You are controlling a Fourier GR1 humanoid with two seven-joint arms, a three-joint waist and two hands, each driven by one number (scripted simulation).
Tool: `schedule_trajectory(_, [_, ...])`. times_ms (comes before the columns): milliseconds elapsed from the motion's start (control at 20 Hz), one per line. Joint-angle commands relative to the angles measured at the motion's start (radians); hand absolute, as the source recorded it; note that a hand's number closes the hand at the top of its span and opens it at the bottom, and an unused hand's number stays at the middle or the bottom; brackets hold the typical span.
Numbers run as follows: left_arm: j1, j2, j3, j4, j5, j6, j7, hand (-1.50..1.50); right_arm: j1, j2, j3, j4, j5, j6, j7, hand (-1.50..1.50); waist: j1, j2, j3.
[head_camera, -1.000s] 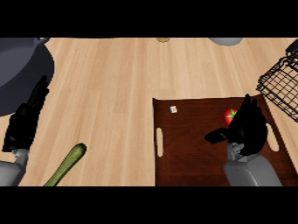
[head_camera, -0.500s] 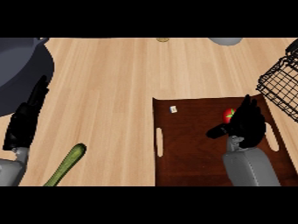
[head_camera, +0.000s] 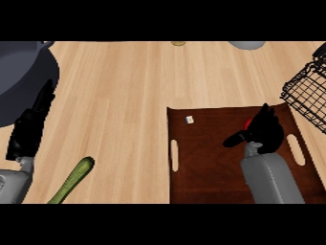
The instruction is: Pick the tomato from the tray and place it in the tiered basket
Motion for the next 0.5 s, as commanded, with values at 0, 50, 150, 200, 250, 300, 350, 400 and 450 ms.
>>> schedule_trajectory(0, [0.076,0.020,0.018,-0.122,-0.013,-0.016,0.061,0.00,0.049,0.006,-0.007,0.064,-0.035,-0.090,-0.004,-1.50,0.005,-0.002,0.001])
schedule_trajectory(50, [0.036,-0.014,0.004,-0.107,-0.049,-0.003,0.080,0.00,-0.034,0.006,-0.016,0.099,-0.066,-0.050,0.012,1.50,0.003,-0.001,0.001])
schedule_trajectory(150, [-0.002,-0.012,0.031,-0.027,-0.028,-0.014,0.031,0.00,-0.048,-0.021,-0.035,0.057,-0.141,0.130,-0.058,1.50,-0.003,0.000,0.000])
schedule_trajectory(200, [0.021,-0.016,0.027,-0.028,-0.037,-0.012,0.013,0.00,-0.012,-0.029,0.009,0.087,-0.083,0.119,-0.064,1.50,-0.001,0.000,0.000])
schedule_trajectory(250, [-0.005,-0.013,0.011,-0.076,-0.030,-0.017,0.084,0.00,-0.061,-0.041,0.030,0.168,-0.028,0.101,-0.067,1.50,0.008,0.002,0.001])
schedule_trajectory(300, [-0.002,-0.022,0.015,-0.042,-0.037,-0.021,0.047,0.00,-0.058,-0.041,0.061,0.109,0.004,0.139,-0.015,1.50,0.000,0.000,0.000])
schedule_trajectory(350, [0.036,-0.055,-0.012,-0.064,-0.073,0.007,0.033,0.00,-0.023,-0.031,0.053,0.167,0.015,0.049,-0.059,1.50,0.002,0.000,0.000])
schedule_trajectory(400, [-0.001,-0.070,0.004,-0.009,-0.088,0.011,0.007,0.00,-0.062,-0.023,0.056,0.151,0.022,0.062,-0.033,1.50,-0.001,0.001,0.000])
schedule_trajectory(450, [-0.009,-0.039,0.044,-0.055,-0.065,-0.038,0.072,0.00,-0.056,-0.034,0.035,0.142,-0.007,0.066,-0.061,1.50,0.000,0.000,0.000])
